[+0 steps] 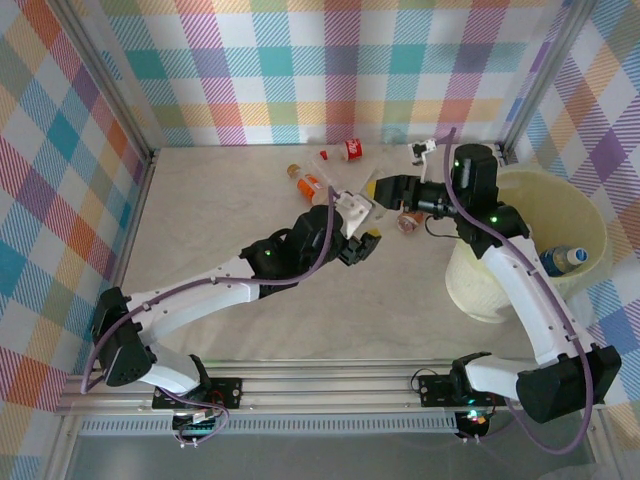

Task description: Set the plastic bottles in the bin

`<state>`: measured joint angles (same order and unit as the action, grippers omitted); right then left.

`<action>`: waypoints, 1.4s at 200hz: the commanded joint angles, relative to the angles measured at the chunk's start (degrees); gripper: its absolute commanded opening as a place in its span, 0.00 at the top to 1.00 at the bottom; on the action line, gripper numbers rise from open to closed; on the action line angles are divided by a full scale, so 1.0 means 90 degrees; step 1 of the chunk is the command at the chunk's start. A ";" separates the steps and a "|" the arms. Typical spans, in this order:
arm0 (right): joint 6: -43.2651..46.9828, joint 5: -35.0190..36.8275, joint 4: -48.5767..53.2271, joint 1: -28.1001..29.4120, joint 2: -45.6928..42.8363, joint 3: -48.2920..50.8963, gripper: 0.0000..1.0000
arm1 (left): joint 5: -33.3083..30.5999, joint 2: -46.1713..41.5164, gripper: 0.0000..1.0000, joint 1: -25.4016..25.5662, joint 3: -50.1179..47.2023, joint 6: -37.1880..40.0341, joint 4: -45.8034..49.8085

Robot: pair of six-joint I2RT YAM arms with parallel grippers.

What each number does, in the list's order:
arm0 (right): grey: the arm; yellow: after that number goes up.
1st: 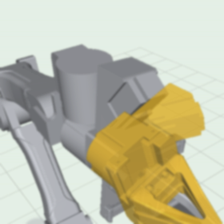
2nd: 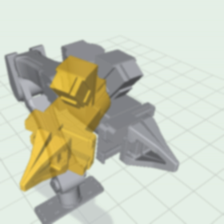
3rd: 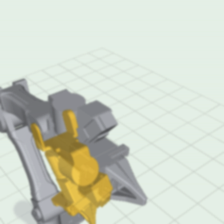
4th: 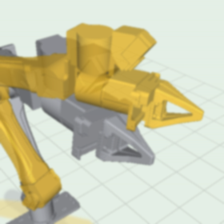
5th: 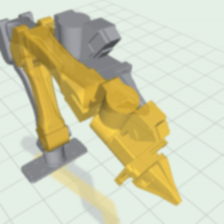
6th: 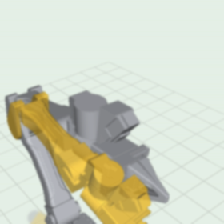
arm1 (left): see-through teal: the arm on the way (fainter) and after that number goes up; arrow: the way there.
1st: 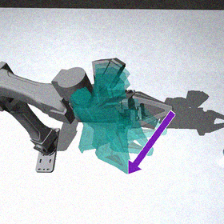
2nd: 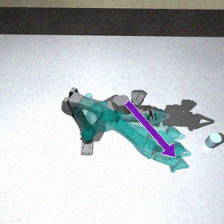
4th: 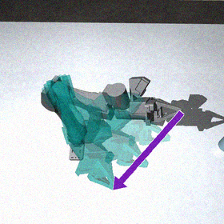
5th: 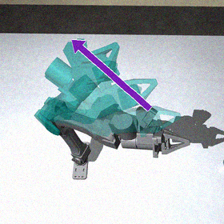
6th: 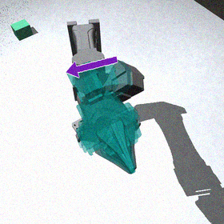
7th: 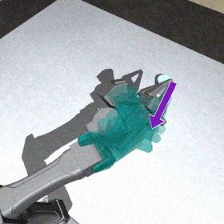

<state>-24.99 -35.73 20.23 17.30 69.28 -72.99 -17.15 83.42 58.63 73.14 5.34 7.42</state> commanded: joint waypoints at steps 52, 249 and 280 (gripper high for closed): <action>0.1107 0.2257 0.0623 0.0030 -0.0627 -0.0276 0.64 | 0.0333 -0.0335 0.00 -0.0364 -0.0471 -0.0490 -0.0563; 0.3854 0.7627 0.0181 0.0031 -0.2291 -0.0047 0.72 | -0.1316 -0.0541 0.00 -0.1393 -0.1105 -0.2485 -0.0417; 0.4271 0.8833 0.0886 0.0028 -0.1802 -0.0460 0.72 | -0.1264 -0.0503 0.00 -0.1508 -0.1130 -0.2639 -0.0377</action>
<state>8.47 32.27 23.86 17.34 50.09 -73.60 -28.01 80.01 46.24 63.88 -15.97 4.16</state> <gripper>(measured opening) 0.562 0.997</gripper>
